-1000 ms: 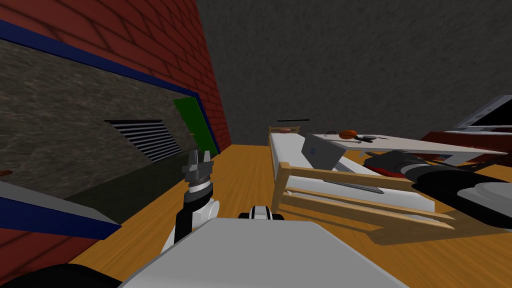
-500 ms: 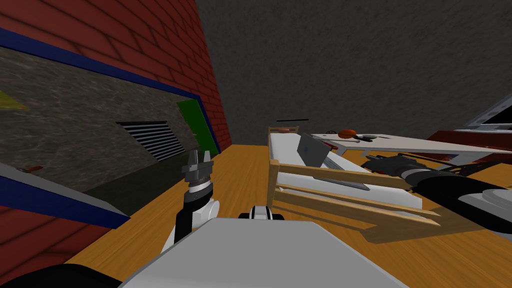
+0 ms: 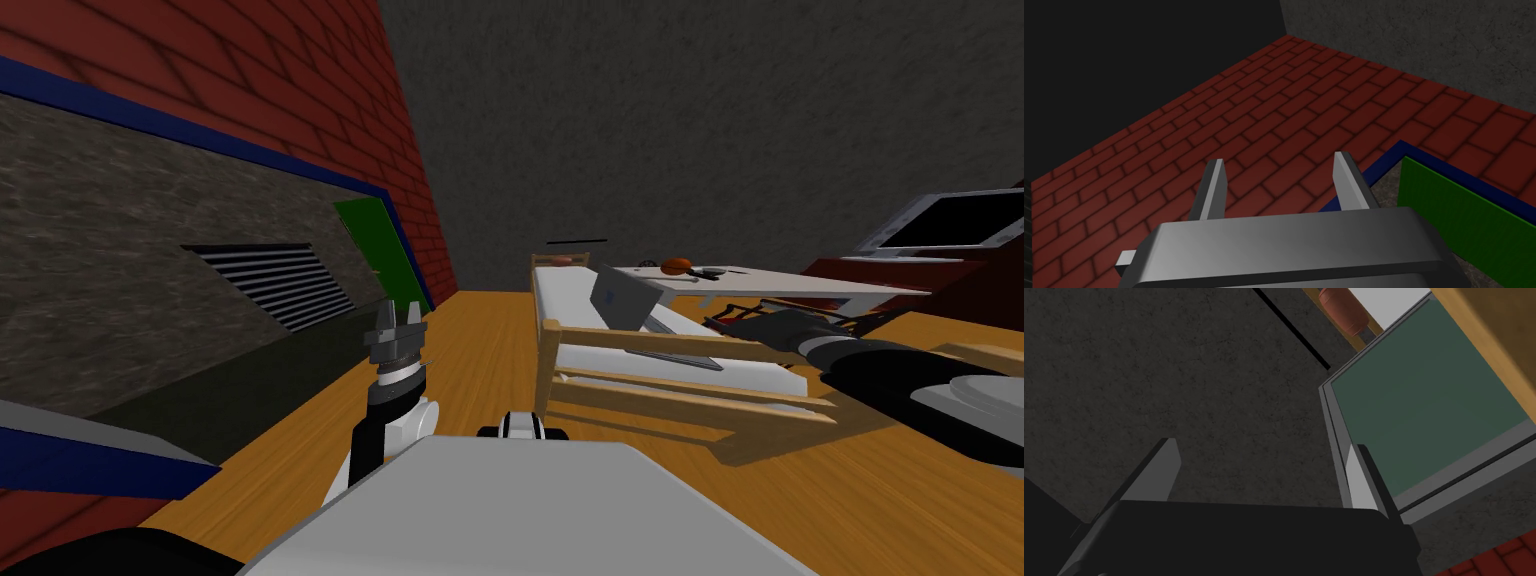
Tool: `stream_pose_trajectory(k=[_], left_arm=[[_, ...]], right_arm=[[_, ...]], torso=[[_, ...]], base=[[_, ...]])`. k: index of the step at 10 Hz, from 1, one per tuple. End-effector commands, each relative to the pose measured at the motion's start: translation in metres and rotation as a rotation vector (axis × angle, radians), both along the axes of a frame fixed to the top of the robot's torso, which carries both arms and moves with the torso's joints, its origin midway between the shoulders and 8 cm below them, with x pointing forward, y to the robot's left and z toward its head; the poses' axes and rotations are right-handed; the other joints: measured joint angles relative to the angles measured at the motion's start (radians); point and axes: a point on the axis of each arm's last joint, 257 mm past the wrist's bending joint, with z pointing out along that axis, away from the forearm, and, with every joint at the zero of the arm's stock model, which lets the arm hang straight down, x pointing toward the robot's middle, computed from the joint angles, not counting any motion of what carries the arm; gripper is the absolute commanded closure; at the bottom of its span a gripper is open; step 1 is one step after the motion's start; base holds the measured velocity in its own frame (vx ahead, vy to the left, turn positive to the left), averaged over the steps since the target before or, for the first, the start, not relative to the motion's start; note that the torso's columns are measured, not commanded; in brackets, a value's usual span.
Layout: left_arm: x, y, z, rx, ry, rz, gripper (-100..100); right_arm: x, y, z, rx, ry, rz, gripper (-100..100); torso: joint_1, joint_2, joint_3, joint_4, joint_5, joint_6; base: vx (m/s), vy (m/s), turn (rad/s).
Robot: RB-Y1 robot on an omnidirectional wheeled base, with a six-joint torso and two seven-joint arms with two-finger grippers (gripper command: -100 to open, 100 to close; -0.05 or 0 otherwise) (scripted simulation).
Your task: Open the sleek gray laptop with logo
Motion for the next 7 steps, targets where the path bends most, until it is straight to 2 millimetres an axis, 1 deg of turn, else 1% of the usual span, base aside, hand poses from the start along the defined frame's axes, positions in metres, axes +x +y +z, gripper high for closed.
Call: stream_pose_trajectory(k=[1,3,5,7], left_arm=[[0.0,0.0,0.0,0.0,0.0,0.0,0],[0.0,0.0,0.0,0.0,0.0,0.0,0],[0.0,0.0,0.0,0.0,0.0,0.0,0],[0.0,0.0,0.0,0.0,0.0,0.0,0]], right_arm=[[0.002,0.005,0.005,-0.06,0.017,0.012,-100],[0.005,0.01,0.01,-0.105,0.025,0.021,-100],[0.009,0.016,0.021,-0.167,0.029,0.03,-100],[0.01,0.015,0.028,-0.211,0.03,0.021,-100]], torso=[[-0.002,0.002,0.001,0.001,-0.001,0.0],[-0.002,0.005,0.003,0.002,-0.001,0.0],[-0.002,0.003,0.002,0.001,0.0,0.0],[0.0,0.004,0.002,0.001,0.0,0.0]], base=[[0.034,0.145,-0.132],[0.019,0.123,-0.084],[0.006,0.111,-0.077],[-0.022,0.115,0.043]])
